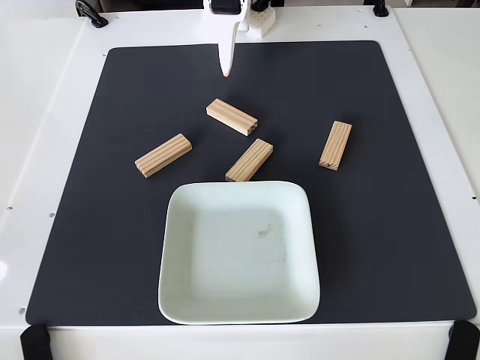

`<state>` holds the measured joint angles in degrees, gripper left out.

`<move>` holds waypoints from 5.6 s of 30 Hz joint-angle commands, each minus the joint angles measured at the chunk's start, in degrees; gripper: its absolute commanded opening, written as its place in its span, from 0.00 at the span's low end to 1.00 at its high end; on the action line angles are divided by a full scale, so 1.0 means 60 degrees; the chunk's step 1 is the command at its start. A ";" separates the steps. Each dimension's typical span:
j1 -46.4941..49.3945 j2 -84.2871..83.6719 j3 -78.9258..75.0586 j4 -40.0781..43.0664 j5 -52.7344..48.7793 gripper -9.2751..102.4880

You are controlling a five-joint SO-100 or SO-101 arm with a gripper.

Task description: Pick up the wooden block and place them on the plate.

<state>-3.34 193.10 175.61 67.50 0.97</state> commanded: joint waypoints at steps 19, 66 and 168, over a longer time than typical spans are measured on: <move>-0.0146 -0.0073 -0.0234 -0.0044 -0.0059 0.08; 0.2534 -1.2773 -1.5571 0.3882 -0.9331 0.12; 0.2051 -2.1431 -1.5894 -0.1025 -1.0679 0.54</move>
<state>9.58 64.51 80.07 62.23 -63.28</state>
